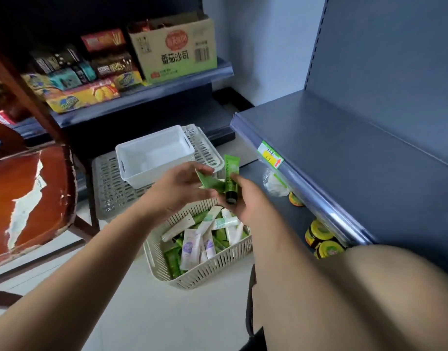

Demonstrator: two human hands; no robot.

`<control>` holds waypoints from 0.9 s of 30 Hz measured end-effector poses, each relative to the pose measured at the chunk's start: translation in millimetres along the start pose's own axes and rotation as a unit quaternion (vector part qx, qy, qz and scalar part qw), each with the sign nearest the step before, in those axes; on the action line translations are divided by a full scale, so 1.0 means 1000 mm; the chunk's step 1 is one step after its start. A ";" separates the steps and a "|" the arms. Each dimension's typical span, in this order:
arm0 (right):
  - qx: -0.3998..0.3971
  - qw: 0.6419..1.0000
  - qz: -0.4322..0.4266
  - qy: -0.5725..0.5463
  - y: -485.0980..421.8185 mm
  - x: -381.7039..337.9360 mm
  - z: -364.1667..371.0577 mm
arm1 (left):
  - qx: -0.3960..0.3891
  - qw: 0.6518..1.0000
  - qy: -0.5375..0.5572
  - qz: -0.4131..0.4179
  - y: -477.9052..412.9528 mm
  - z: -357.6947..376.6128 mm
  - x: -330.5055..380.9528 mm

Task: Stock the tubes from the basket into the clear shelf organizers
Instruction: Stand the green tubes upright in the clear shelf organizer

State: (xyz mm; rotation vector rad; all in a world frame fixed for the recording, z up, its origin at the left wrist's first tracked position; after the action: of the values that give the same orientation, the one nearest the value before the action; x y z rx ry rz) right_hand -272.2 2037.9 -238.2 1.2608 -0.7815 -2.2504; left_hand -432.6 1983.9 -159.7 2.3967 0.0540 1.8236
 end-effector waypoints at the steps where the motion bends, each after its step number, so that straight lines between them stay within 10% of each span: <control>1: -0.008 1.000 -0.009 0.007 0.008 -0.009 0.000 | 0.022 0.993 -0.107 0.050 -0.001 0.003 0.006; 12: 0.037 0.977 -0.199 0.073 0.072 -0.104 -0.016 | 0.109 0.964 -0.086 0.227 -0.027 0.078 0.083; 18: 0.024 0.952 -0.304 -0.002 0.151 -0.135 -0.088 | 0.052 0.962 0.025 0.267 -0.014 0.140 0.128; 27: 0.259 0.836 -0.475 0.095 0.288 -0.144 -0.239 | -0.120 0.944 0.144 0.272 0.034 0.288 0.181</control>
State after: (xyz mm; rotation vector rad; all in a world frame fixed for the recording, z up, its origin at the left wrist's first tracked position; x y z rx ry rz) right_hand 35.0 1851.3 -59.7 2.5404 -0.8204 -2.6139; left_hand -108.5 1946.2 -57.2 2.0857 -0.8289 2.2288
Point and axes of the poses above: each hand's wrist, its own y-axis away from the middle knuckle, its own z-axis out of the palm, x = y × z, the point moved 2 cm from there along -y, towards the middle knuckle, and after that the axes turned 6 degrees about x, right-handed, at the moved point
